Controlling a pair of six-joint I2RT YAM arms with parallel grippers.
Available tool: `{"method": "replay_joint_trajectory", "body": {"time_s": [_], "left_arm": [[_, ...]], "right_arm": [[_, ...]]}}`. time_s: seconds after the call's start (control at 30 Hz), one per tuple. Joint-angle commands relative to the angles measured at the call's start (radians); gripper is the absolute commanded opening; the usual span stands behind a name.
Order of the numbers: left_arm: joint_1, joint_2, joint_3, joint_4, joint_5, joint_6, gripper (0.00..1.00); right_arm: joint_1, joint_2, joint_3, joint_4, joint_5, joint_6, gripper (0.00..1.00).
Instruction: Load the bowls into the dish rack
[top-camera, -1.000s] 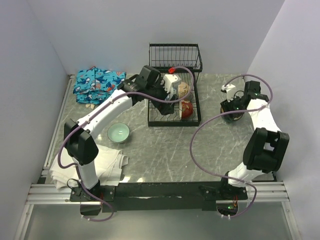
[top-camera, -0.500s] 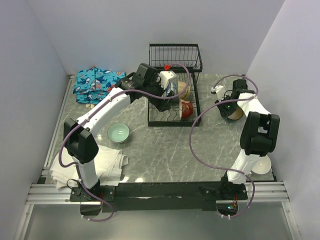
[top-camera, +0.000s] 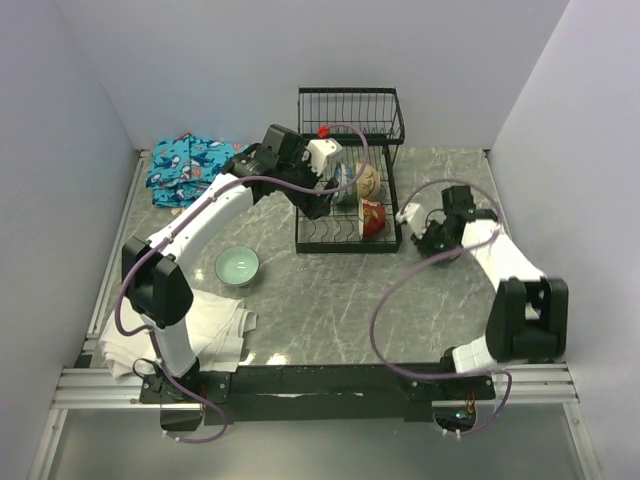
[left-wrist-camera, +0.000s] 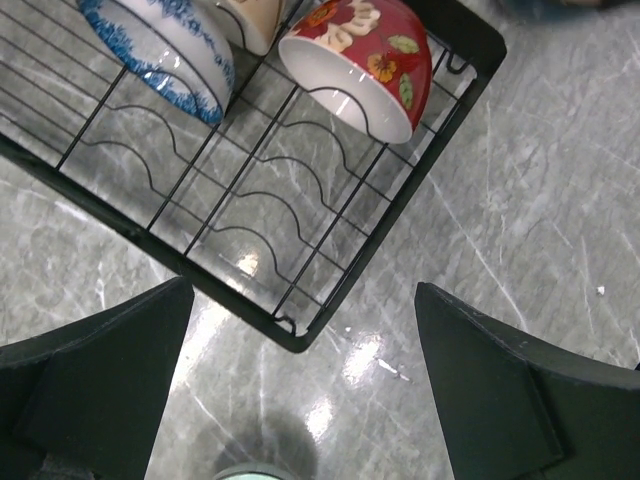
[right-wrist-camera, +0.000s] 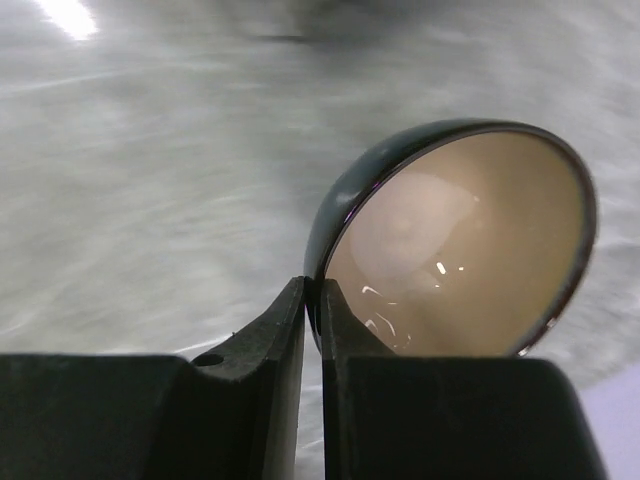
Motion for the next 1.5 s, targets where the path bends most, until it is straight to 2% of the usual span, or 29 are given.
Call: {"method": "replay_joint_trajectory", "body": {"time_s": [0.0,0.13,0.27,0.4,0.63,0.73,0.83,0.87,0.97,1.07,1.1,1.23,1.3,1.33,1.47], "left_arm": [[0.020,-0.078,-0.023,0.023,-0.010,0.025,0.99],[0.024,-0.123,-0.070,0.036,-0.026,0.015,1.00],[0.032,-0.172,-0.141,0.052,-0.085,0.023,0.99],[0.060,-0.207,-0.182,0.044,-0.083,0.012,1.00],[0.067,-0.302,-0.271,0.058,-0.081,0.003,0.99],[0.067,-0.333,-0.311,0.081,-0.095,-0.017,1.00],[0.067,-0.347,-0.330,0.089,-0.098,-0.011,0.99],[0.067,-0.347,-0.330,0.090,-0.092,-0.009,0.99],[0.067,-0.342,-0.322,0.096,-0.078,-0.011,0.99],[0.063,-0.324,-0.287,0.086,-0.020,-0.026,1.00],[0.057,-0.313,-0.276,0.081,-0.014,-0.032,0.97],[-0.063,-0.301,-0.259,0.067,-0.033,-0.018,0.97],[-0.115,-0.296,-0.279,0.070,-0.059,-0.002,0.97],[-0.162,-0.293,-0.285,0.067,-0.059,0.002,0.98],[-0.276,-0.256,-0.290,0.041,-0.049,0.063,0.97]], "right_arm": [[0.100,-0.221,-0.073,-0.131,-0.074,-0.007,0.06],[0.234,-0.334,-0.136,-0.170,-0.115,0.044,0.07],[0.447,-0.386,-0.200,-0.136,-0.114,0.122,0.07],[0.554,-0.368,-0.242,-0.036,-0.103,0.145,0.07],[0.699,-0.292,-0.229,-0.018,-0.039,0.030,0.08],[0.745,-0.285,-0.234,-0.007,-0.022,0.013,0.14],[0.765,-0.282,-0.235,-0.016,-0.010,0.026,0.30],[0.763,-0.283,-0.232,-0.021,-0.007,0.032,0.39],[0.763,-0.314,-0.219,-0.054,0.007,0.047,0.50],[0.753,-0.355,-0.197,-0.132,-0.017,0.036,0.52],[0.743,-0.367,-0.187,-0.177,-0.045,0.046,0.53],[0.676,-0.464,-0.139,-0.216,-0.105,0.195,0.56],[0.602,-0.544,-0.104,-0.188,-0.131,0.275,0.56],[0.566,-0.571,-0.096,-0.167,-0.146,0.379,0.56],[0.279,-0.680,-0.050,-0.071,-0.180,0.582,0.59]]}}
